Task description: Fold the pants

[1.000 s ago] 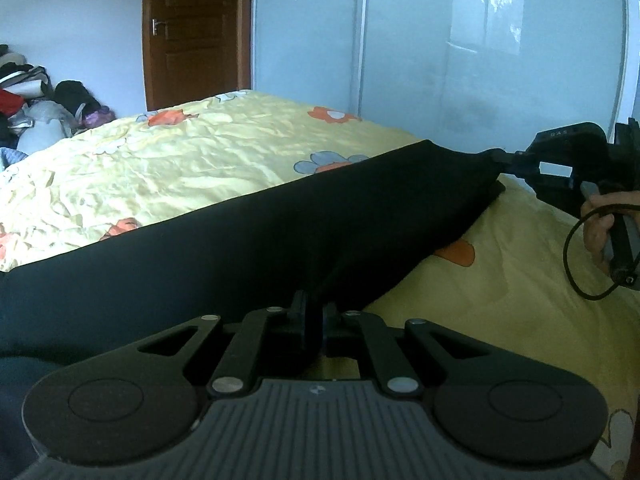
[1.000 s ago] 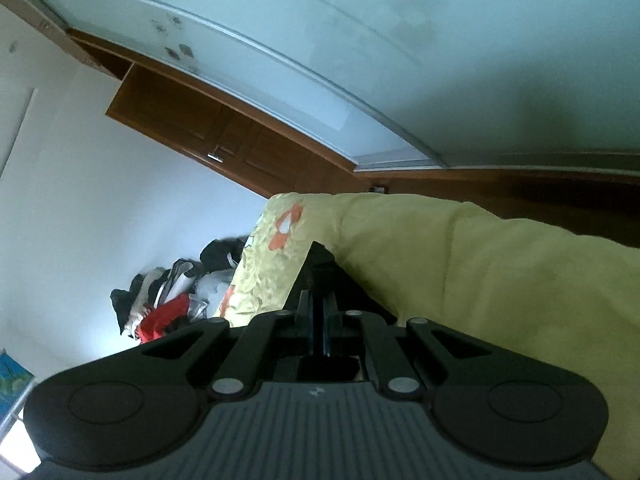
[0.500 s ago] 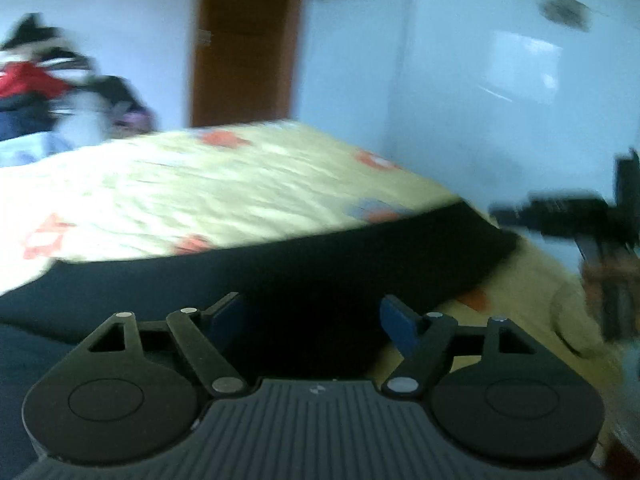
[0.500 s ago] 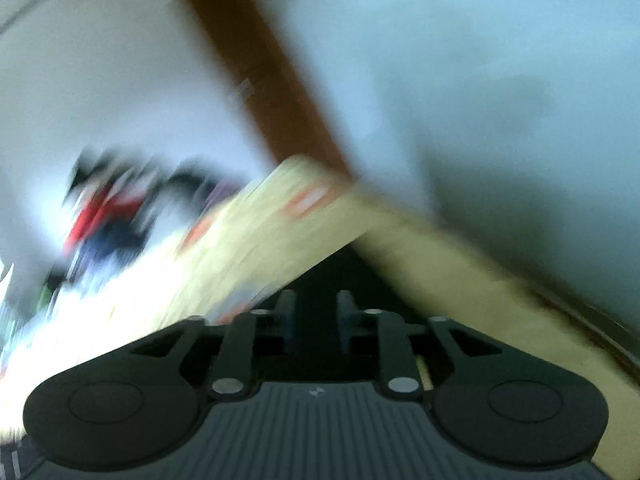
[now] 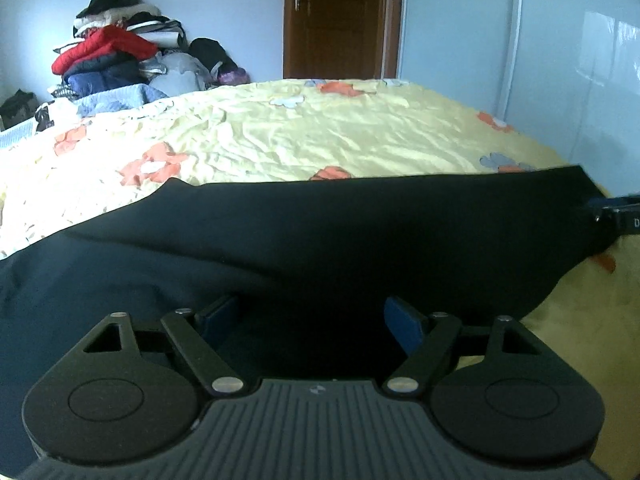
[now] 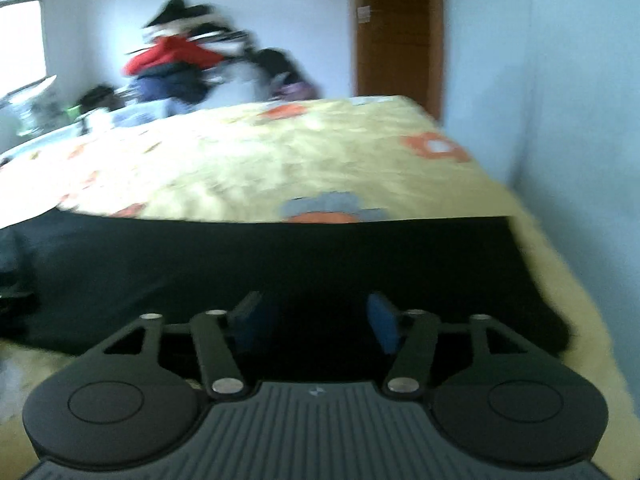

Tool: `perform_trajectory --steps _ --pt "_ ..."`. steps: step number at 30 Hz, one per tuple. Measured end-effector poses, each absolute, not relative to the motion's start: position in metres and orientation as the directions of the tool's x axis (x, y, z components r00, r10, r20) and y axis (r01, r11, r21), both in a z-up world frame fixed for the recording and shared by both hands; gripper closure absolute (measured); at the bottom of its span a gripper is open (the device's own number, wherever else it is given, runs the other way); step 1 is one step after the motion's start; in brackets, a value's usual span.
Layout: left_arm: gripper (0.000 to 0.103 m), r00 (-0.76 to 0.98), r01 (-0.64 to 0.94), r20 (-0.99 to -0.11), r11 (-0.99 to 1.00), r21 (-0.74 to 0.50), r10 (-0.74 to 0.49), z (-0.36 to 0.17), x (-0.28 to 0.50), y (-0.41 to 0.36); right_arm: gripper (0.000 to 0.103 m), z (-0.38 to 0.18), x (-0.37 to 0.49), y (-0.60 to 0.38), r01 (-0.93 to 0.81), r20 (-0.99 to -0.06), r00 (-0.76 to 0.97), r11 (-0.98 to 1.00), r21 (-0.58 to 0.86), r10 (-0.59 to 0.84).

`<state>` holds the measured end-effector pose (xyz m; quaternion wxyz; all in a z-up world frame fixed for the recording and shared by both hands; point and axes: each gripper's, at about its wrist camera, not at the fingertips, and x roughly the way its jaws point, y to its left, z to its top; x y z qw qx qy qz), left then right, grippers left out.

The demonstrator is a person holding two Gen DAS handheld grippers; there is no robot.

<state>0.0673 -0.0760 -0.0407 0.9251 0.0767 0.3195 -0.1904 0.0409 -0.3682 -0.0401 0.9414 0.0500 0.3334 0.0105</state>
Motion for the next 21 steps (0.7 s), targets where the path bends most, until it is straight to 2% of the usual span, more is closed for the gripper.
perform_trajectory --steps 2,5,9,12,16,21 --pt "0.009 0.747 0.392 -0.599 0.919 0.046 -0.289 -0.047 0.063 -0.076 0.036 -0.050 0.045 -0.361 -0.006 -0.660 0.750 0.999 0.051 0.039" --pt "0.001 0.770 0.365 -0.577 0.930 0.046 -0.274 -0.054 0.058 -0.072 0.034 -0.051 0.041 -0.367 0.021 -0.650 0.759 0.995 0.094 0.045" --pt "0.000 0.747 0.355 -0.596 0.935 -0.017 -0.294 -0.057 0.065 -0.065 0.034 -0.041 0.017 -0.399 0.123 -0.591 0.804 0.955 0.270 0.064" --pt "0.000 0.748 0.354 -0.596 0.935 -0.011 -0.290 -0.056 0.063 -0.065 0.034 -0.038 -0.006 -0.432 0.209 -0.536 0.841 0.872 0.442 0.070" --pt "0.000 0.747 0.353 -0.597 0.935 -0.016 -0.293 -0.056 0.063 -0.065 0.034 -0.043 -0.028 -0.459 0.285 -0.534 0.843 0.793 0.538 0.059" --pt "0.000 0.747 0.354 -0.597 0.935 -0.017 -0.293 -0.055 0.063 -0.066 0.034 -0.066 -0.040 -0.480 0.324 -0.513 0.851 0.656 0.682 0.113"
